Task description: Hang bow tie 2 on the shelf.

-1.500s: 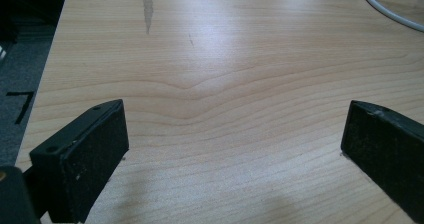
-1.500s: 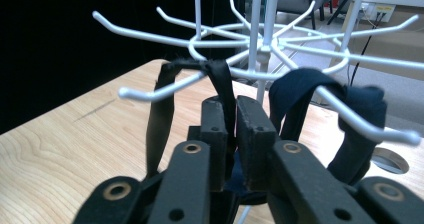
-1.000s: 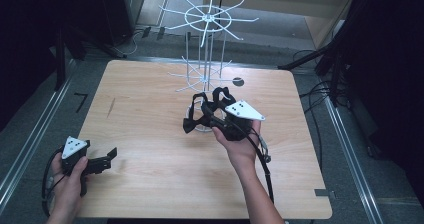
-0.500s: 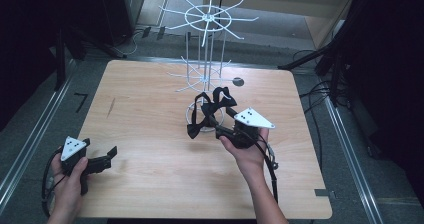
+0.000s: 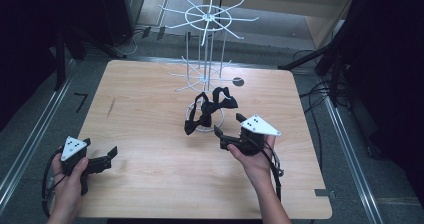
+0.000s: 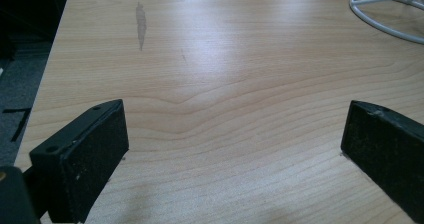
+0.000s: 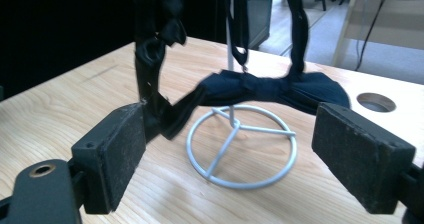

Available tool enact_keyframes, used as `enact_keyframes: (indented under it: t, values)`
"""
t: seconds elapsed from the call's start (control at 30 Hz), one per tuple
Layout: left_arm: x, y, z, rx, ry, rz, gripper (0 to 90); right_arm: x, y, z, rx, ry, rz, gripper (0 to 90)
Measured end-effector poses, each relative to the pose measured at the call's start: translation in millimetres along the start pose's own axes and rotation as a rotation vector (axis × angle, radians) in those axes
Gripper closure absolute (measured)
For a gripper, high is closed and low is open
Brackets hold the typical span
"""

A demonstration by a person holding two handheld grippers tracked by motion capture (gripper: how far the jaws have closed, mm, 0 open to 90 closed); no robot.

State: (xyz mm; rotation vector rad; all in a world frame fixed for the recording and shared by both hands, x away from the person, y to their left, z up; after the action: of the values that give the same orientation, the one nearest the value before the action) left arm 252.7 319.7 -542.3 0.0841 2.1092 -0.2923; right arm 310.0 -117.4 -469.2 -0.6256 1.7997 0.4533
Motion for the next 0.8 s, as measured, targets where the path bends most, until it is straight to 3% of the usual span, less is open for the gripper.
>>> enact_keyframes:
  t: [0.8]
  values:
    - [0.0, -0.2, 0.0, -0.001, -0.002, -0.001, 0.0, 37.6, -23.5, -27.1, 0.078, 0.050, 0.046, 14.2]
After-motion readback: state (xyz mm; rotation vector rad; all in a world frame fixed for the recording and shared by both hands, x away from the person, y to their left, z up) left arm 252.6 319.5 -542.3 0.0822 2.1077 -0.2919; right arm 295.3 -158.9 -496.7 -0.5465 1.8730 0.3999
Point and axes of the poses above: each handheld gripper's, and its own axes: z roughly forward along the jaws, x roughly out of its underside, y roughly to its left, the point moved 4 cm from there along z, roughly forward along the jaws, and after that the axes turned 7 degrees about -z, right-handed, at the moved point
